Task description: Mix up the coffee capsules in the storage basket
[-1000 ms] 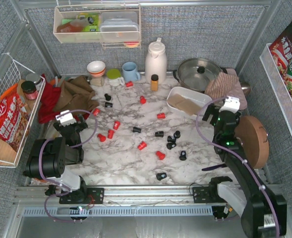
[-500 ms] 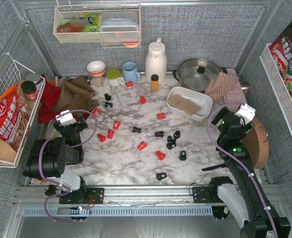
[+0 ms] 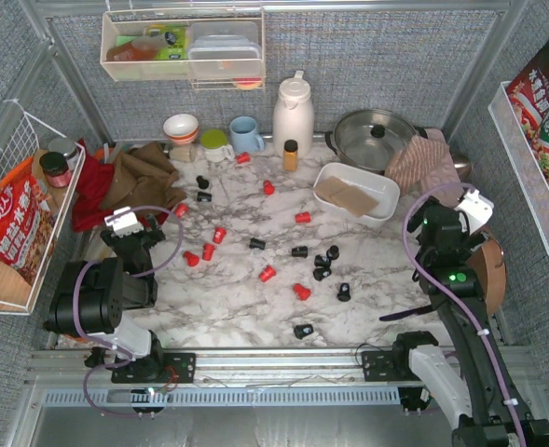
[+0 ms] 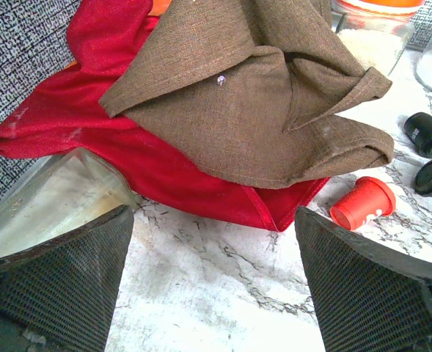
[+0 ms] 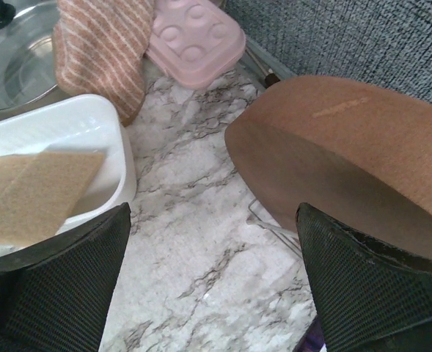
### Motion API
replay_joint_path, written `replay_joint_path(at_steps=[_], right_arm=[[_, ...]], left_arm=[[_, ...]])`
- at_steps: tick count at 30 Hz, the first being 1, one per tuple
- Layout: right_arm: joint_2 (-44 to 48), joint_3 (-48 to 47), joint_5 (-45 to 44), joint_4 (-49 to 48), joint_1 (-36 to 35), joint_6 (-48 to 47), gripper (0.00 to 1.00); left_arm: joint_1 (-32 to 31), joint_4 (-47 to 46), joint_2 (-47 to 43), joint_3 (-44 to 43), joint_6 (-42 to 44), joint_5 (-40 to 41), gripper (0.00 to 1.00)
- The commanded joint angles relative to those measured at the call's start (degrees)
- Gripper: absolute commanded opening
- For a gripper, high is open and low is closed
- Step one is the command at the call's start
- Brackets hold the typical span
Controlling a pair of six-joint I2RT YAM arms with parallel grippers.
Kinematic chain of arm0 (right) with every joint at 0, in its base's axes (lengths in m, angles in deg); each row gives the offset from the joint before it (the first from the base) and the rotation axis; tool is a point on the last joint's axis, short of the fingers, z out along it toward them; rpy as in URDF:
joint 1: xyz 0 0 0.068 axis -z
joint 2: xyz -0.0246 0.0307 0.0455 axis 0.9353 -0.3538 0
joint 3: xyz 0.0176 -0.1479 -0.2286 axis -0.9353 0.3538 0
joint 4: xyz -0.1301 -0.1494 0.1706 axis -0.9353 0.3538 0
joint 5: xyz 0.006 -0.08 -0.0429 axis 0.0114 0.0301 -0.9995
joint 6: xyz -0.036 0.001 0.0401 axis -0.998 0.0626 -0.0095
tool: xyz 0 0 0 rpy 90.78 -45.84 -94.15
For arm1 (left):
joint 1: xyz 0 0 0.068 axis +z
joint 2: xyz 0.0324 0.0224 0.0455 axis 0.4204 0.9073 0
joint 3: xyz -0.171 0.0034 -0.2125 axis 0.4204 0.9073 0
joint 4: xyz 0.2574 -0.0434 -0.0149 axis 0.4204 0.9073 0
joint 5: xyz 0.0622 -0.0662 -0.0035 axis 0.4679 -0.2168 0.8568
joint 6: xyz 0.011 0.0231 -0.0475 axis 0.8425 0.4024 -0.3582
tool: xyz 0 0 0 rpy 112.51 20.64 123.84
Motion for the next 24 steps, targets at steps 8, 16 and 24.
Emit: replay_joint_path(at_steps=[8,16,24], right_arm=[[0.05,1.48,13.22,-1.18,-1.42,-1.20,0.99],[-1.42,3.30,16.40,-4.43,-5.88,-2.90,0.99],[-5.21,3.51,17.39,-9.73,-9.94,-7.06,0.99]], left_arm=[[0.07,-1.58,0.16,0.05,-0.13,-0.52,0.99],[0.09,-1.50,0.11,-0.06,-0.13,-0.46,0.99],[0.14,-1.44,0.11,-0.03,-0.13,-0.47,0.99]])
